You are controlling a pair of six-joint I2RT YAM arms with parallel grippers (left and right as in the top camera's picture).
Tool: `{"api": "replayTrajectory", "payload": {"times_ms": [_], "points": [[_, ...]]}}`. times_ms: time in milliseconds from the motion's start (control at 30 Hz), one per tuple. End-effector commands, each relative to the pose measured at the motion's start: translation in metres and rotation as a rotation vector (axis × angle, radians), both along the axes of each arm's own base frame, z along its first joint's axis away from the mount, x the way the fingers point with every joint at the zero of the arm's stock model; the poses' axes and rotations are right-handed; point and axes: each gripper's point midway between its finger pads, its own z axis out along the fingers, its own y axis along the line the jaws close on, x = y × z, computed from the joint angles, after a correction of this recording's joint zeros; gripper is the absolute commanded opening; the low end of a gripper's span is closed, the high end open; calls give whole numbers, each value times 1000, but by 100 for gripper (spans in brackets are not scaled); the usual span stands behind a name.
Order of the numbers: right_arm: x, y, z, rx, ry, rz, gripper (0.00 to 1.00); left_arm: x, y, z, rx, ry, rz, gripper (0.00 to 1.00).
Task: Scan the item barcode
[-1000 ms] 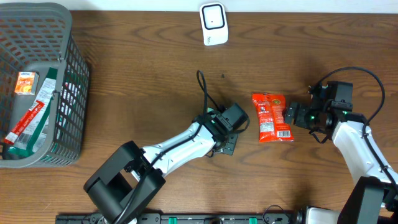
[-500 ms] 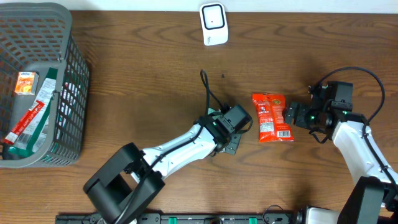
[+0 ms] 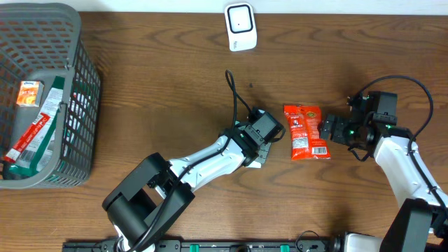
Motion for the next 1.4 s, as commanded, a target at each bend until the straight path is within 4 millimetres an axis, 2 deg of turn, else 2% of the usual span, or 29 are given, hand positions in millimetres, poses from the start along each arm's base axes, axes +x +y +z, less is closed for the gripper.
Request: {"api": "replayTrajectory", "payload": {"times_ms": [0, 100, 233, 300, 400, 567, 633, 667, 767, 800, 867, 933, 967, 1033, 1100, 1167, 1233, 1367], "points": [[4, 1, 6, -9, -19, 8, 99, -3, 3, -8, 16, 18, -10, 10], [4, 1, 6, -9, -19, 8, 99, 2, -2, 0, 2, -7, -28, 10], [4, 1, 6, -9, -19, 8, 99, 25, -11, 33, -36, -112, -44, 10], [4, 1, 6, -9, -19, 8, 99, 30, -12, 40, -57, -131, -35, 9], [4, 1, 6, -9, -19, 8, 99, 29, -10, 29, -39, -115, -34, 9], [4, 1, 6, -9, -19, 8, 99, 28, -8, -11, 16, -64, -36, 10], [4, 1, 6, -9, -19, 8, 99, 27, -7, -19, 28, -53, -37, 10], [4, 1, 6, -9, -19, 8, 99, 29, -8, -14, 22, -65, -43, 10], [4, 1, 6, -9, -19, 8, 99, 43, -11, 24, -34, -129, -38, 15], [4, 1, 6, -9, -19, 8, 99, 46, -11, 39, -56, -151, -31, 17], [4, 1, 6, -9, -19, 8, 99, 52, -6, 80, -114, -210, -10, 17], [4, 1, 6, -9, -19, 8, 99, 54, 9, 114, -147, -248, 20, 27], [4, 1, 6, -9, -19, 8, 99, 54, 16, 122, -151, -250, 34, 28], [4, 1, 6, -9, -19, 8, 99, 50, 44, 134, -145, -218, 112, 34], [4, 1, 6, -9, -19, 8, 99, 43, 68, 129, -125, -140, 170, 47], [4, 1, 6, -9, -19, 8, 99, 32, 81, 117, -123, -34, 180, 52], [4, 1, 6, -9, -19, 8, 99, 17, 92, 101, -119, 87, 188, 54], [4, 1, 6, -9, -19, 8, 99, 0, 107, 72, -55, 189, 208, 53]]}}
